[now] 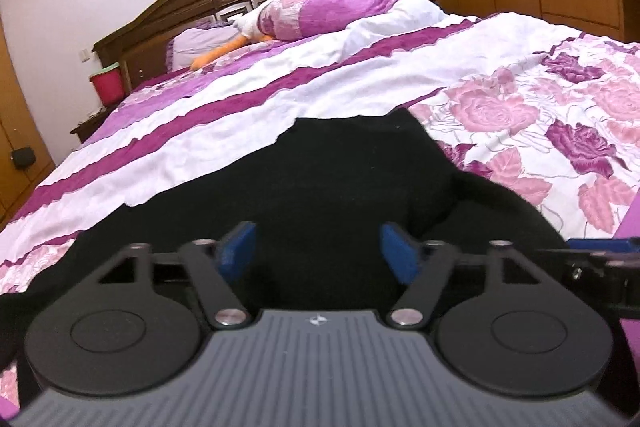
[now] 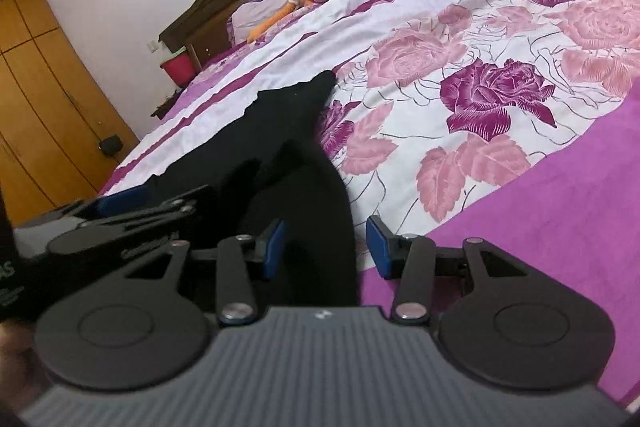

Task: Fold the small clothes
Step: 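Close the left gripper on the cuff of the other sleeve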

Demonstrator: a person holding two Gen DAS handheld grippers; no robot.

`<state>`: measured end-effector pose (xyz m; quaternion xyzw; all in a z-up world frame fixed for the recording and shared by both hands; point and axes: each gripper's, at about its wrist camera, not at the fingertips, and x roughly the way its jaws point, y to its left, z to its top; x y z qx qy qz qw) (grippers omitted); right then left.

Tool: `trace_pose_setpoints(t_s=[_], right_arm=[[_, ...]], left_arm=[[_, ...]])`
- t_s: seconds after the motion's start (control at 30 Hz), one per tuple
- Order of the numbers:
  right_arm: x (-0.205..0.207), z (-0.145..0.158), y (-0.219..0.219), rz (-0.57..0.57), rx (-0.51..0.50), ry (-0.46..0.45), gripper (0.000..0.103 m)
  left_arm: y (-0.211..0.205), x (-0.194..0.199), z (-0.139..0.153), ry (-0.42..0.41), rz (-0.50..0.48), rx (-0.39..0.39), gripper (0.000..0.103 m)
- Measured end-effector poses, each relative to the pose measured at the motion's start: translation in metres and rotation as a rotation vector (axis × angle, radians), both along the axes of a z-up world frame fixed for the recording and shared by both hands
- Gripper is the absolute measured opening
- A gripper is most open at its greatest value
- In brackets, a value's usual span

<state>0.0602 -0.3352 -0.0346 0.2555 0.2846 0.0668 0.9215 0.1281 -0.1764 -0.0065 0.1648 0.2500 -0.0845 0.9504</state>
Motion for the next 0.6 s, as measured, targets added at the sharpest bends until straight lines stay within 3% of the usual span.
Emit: trace_pose_setpoints(t_s=[0.07,0.23,0.33,0.43,0.6], right_arm=[[0.000,-0.003,-0.001,0.003,0.007,-0.005,0.047],[0.000,-0.008,-0.003,0.007,0.014,-0.013,0.046],[-0.001,-0.008,-0.001,0.010,0.003,-0.018,0.046],[-0.001,-0.009,-0.001,0.011,0.005,-0.021,0.046],[-0.001,-0.007,0.000,-0.003,0.009,-0.012,0.046]], left_arm=[[-0.002,0.005,-0.002,0.009,0.018,0.014,0.045],[0.002,0.016,-0.007,0.038,0.047,-0.011,0.044],[0.005,0.013,-0.002,0.063,0.015,-0.076,0.046],[0.003,0.005,0.005,0.084,-0.032,-0.129,0.062],[-0.013,0.009,-0.009,0.081,-0.045,-0.035,0.066]])
